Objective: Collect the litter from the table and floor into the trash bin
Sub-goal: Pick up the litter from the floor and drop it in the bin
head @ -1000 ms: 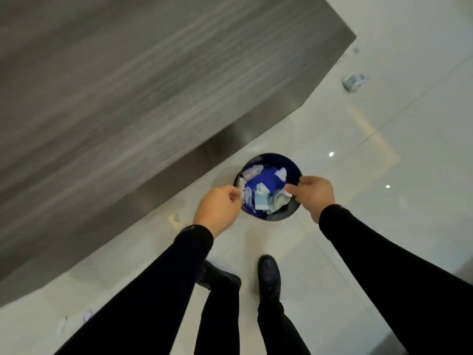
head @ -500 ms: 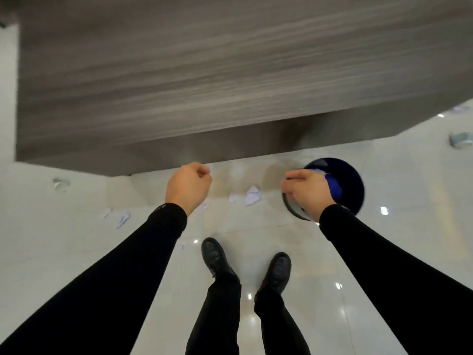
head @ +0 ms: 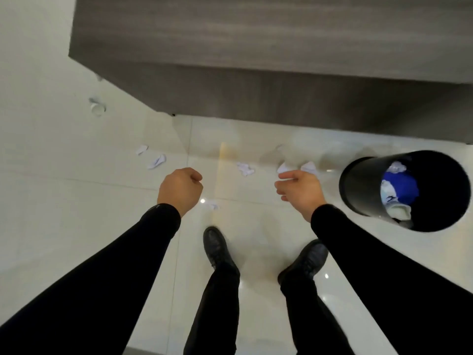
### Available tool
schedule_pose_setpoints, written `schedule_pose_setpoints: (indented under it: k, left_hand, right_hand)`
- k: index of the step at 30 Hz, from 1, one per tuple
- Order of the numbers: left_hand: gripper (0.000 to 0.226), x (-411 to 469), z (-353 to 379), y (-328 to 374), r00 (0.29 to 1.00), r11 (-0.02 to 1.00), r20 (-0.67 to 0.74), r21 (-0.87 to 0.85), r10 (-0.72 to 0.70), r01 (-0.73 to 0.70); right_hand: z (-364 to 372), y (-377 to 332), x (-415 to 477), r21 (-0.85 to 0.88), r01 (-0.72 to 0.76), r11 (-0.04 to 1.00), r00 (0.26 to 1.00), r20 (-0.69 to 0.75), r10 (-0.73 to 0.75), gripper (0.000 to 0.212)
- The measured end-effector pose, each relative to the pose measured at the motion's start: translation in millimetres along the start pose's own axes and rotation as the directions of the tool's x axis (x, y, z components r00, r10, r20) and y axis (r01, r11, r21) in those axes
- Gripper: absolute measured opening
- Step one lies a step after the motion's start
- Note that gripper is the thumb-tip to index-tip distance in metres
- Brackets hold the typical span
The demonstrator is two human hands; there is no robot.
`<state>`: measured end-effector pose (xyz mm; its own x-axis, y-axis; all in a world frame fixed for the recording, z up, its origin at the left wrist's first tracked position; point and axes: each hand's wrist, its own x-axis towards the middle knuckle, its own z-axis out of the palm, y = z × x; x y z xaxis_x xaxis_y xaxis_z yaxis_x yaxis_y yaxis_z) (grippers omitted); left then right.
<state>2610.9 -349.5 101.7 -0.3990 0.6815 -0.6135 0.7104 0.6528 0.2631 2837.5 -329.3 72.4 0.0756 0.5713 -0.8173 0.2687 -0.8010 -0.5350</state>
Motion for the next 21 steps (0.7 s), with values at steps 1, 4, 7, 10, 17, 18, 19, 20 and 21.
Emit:
schedule_pose_setpoints:
  k: [1,4,7,10,17,18,19,20,21]
  left_hand:
    - [0.026,7.1,5.1,-13.3,0.999,1.0,0.032,0.009,0.007,-0.007]
    - [0.027,32.8,27.8,-47.4,0.992,0.995,0.109,0.064,0.067,-0.074]
    - [0.029,67.8,60.0,-70.6,0.974,0.975,0.177,0.143,0.141,-0.168]
    - [0.031,111.5,98.6,-83.3,0.948,0.933,0.233,0.237,0.218,-0.272]
    - [0.035,204.8,198.5,-125.6,0.839,0.731,0.393,0.43,0.377,-0.529]
    - [0.035,215.6,211.5,-135.9,0.831,0.719,0.391,0.43,0.397,-0.546]
    - [0.034,225.8,222.7,-146.2,0.82,0.709,0.395,0.426,0.413,-0.562]
    - [0.034,233.4,232.7,-157.2,0.804,0.688,0.417,0.429,0.423,-0.585]
    - [0.038,238.3,241.5,-168.3,0.779,0.653,0.448,0.436,0.438,-0.619]
  right_hand:
    - [12.2,4.6,3.9,-0.007,0.005,1.0,1.0,-0.001,-0.005,0.02]
    - [46.0,20.0,28.3,-0.019,0.015,1.0,1.0,0.011,-0.015,0.013]
    - [73.3,40.1,63.7,-0.026,0.034,0.999,0.999,0.015,-0.034,0.015]
    - [92.1,63.9,109.0,-0.038,0.062,0.997,0.998,-0.015,-0.063,0.008]
    - [126.7,111.0,226.4,-0.152,0.168,0.974,0.985,-0.019,-0.173,0.022]
    - [132.7,118.7,242.6,-0.167,0.194,0.967,0.98,-0.011,-0.199,0.023]
    - [138.9,125.5,257.7,-0.196,0.227,0.954,0.973,-0.004,-0.232,0.024]
    - [144.9,132.8,271.1,-0.233,0.259,0.937,0.964,-0.001,-0.267,0.025]
    - [149.7,139.9,282.2,-0.283,0.296,0.912,0.951,-0.003,-0.309,0.026]
